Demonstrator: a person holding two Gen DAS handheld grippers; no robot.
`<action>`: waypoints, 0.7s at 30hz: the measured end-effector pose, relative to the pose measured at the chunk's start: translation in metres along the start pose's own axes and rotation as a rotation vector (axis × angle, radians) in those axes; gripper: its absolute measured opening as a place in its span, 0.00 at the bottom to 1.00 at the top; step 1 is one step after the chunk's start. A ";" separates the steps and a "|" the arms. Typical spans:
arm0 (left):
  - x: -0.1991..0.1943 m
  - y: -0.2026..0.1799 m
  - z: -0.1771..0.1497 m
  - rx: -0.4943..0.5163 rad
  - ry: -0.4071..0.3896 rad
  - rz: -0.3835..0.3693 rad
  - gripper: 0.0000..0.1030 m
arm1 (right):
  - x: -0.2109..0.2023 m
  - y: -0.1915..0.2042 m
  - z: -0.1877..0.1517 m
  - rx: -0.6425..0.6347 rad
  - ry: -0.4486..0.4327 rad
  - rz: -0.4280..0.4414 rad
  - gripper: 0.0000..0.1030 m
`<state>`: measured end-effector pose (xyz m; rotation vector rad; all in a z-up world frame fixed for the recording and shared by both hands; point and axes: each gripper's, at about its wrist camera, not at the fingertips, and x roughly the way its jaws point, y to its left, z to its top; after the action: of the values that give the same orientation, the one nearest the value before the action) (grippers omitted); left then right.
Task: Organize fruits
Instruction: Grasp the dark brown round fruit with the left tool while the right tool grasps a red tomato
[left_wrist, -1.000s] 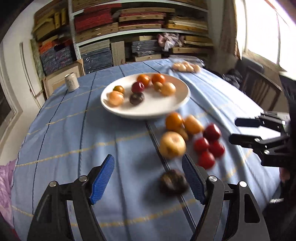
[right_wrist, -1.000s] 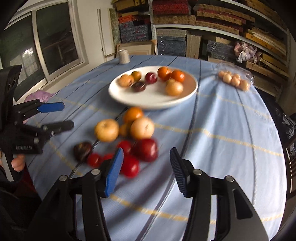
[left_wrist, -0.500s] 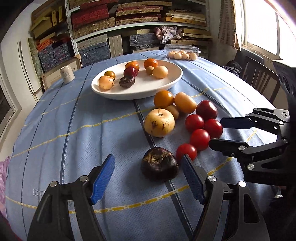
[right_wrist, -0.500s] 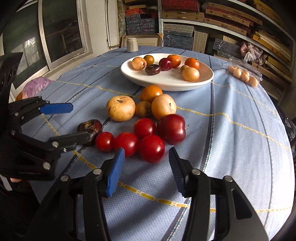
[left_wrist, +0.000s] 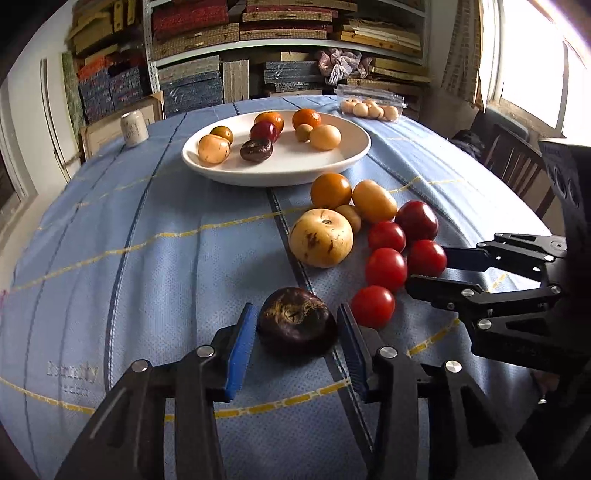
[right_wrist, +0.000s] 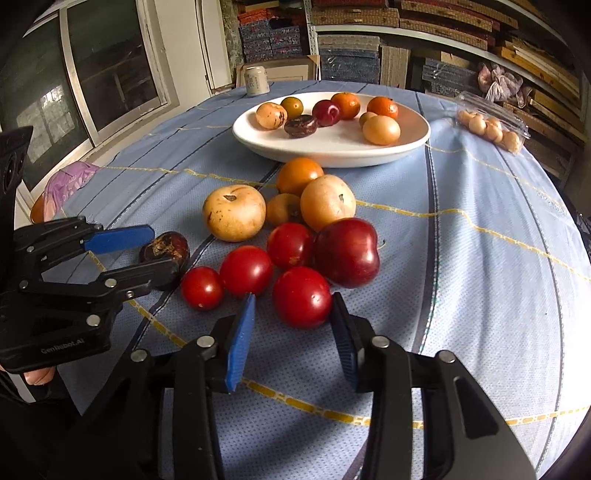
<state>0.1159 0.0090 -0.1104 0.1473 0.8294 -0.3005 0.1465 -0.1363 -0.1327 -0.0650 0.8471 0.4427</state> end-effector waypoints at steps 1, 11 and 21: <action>0.000 0.000 -0.001 0.003 0.000 0.005 0.46 | 0.000 0.001 0.000 -0.003 -0.002 -0.001 0.39; 0.011 0.002 0.003 -0.025 0.017 -0.010 0.45 | 0.001 0.000 0.001 0.023 -0.008 0.002 0.29; 0.001 0.007 0.001 -0.048 -0.013 -0.018 0.45 | -0.004 -0.005 0.001 0.041 -0.027 0.013 0.29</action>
<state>0.1196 0.0154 -0.1097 0.0928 0.8245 -0.2980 0.1468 -0.1424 -0.1296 -0.0153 0.8305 0.4377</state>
